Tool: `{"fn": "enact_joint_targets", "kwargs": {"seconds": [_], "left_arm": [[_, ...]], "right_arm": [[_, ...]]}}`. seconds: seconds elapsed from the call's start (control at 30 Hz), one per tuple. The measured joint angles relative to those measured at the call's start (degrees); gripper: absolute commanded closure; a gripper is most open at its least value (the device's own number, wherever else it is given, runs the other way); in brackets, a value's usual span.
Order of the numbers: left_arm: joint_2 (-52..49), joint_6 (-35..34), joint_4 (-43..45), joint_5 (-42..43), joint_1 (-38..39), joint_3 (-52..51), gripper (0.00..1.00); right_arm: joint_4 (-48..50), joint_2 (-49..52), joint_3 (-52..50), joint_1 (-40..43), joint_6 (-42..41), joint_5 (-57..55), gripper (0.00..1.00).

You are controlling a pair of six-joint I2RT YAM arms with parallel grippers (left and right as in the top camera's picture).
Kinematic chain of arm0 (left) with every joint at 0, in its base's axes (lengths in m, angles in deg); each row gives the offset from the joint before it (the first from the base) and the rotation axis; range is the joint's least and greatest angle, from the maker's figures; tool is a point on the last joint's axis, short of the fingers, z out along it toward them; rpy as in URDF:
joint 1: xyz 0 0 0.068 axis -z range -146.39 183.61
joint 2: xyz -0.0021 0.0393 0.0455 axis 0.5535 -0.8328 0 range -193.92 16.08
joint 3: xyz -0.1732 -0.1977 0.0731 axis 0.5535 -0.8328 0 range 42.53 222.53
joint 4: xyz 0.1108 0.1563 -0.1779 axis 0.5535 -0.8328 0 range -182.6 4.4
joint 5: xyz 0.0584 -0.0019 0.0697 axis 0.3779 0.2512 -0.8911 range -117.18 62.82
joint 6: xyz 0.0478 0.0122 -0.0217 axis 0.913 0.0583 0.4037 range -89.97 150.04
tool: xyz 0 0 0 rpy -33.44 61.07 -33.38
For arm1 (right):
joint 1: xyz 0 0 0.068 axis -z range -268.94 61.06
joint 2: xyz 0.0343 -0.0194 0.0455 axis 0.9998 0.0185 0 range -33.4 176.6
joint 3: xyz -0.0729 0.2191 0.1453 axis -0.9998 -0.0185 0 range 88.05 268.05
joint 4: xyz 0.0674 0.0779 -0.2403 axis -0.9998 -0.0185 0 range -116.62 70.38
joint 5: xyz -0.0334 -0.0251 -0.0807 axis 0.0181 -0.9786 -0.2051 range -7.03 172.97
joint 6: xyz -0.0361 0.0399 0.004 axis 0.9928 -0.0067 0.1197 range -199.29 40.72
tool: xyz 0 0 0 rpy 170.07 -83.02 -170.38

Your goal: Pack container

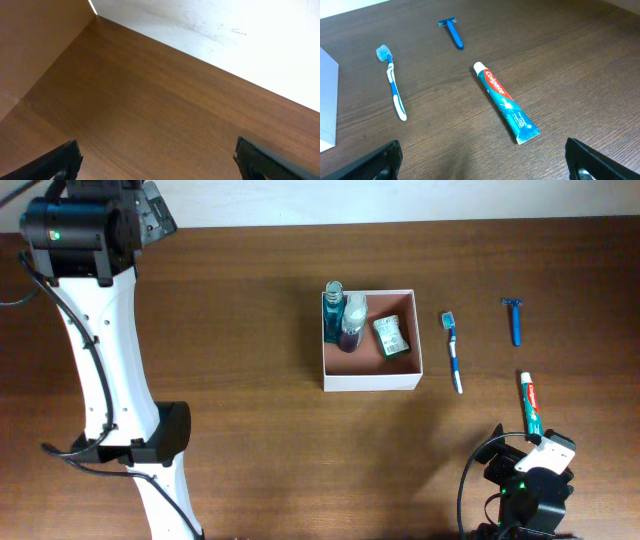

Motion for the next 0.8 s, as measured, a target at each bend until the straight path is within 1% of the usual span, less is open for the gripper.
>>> {"fn": "enact_joint_targets", "kwargs": {"seconds": [0.47,0.8], "left_arm": [[0.0,0.0,0.0,-0.2,0.0,0.0,0.01],[0.0,0.0,0.0,-0.2,0.0,0.0,0.01]], "right_arm": [[0.0,0.0,0.0,0.0,0.0,0.0,0.02],[2.1,0.0,0.0,0.0,-0.9,1.3,0.02]]}}
